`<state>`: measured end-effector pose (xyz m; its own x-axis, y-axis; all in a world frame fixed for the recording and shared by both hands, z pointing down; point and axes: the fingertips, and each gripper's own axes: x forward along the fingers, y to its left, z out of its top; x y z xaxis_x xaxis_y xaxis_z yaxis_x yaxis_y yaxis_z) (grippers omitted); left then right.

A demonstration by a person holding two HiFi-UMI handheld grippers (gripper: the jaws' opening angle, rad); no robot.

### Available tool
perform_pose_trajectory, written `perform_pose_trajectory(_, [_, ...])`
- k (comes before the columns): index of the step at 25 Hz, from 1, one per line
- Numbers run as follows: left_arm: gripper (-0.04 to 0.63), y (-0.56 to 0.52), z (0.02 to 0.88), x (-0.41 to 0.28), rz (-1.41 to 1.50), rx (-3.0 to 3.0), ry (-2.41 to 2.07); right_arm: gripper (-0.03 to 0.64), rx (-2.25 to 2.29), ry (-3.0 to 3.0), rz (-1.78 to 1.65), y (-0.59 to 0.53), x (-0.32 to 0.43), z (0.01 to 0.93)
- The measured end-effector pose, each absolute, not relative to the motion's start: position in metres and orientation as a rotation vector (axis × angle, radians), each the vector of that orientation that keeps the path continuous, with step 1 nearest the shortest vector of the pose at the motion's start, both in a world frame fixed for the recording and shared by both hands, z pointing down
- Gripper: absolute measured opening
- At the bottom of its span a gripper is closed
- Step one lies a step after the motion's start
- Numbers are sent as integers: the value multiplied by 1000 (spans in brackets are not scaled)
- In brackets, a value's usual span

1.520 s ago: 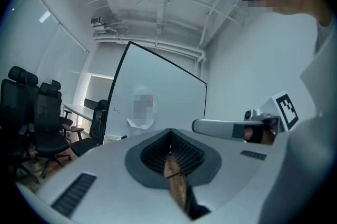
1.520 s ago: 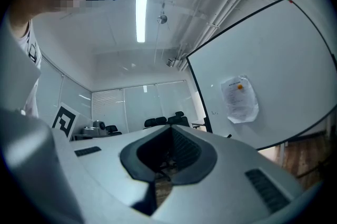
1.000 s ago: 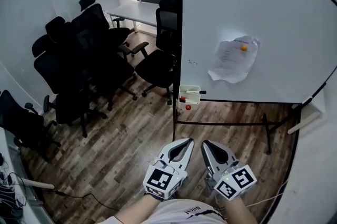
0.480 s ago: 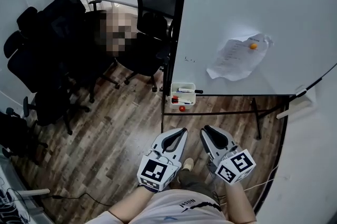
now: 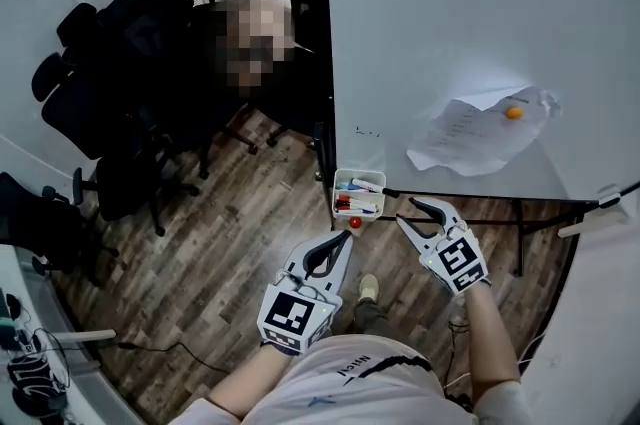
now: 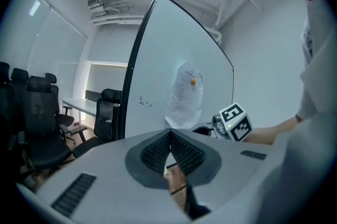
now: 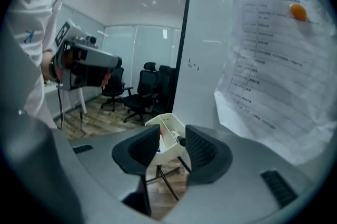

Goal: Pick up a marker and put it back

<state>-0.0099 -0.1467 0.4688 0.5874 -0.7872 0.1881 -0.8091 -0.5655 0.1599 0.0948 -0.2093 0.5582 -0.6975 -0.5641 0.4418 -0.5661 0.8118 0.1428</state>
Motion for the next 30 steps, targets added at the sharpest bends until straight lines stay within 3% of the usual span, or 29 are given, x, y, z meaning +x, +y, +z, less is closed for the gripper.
perform_pose_trajectory(15, [11,-204,486,-6,180,2414,-1533,140,565,-2296,-97,-259,73,640])
perform_pose_trajectory(18, [11,-207,485,-15,173,2404,-1542,86,572,-2273,-115,-264,71,641])
perform_pose_trajectory(30, [11,-212,487,-31,99,2410,-1471,80,668,-2319,49,-257,75,609])
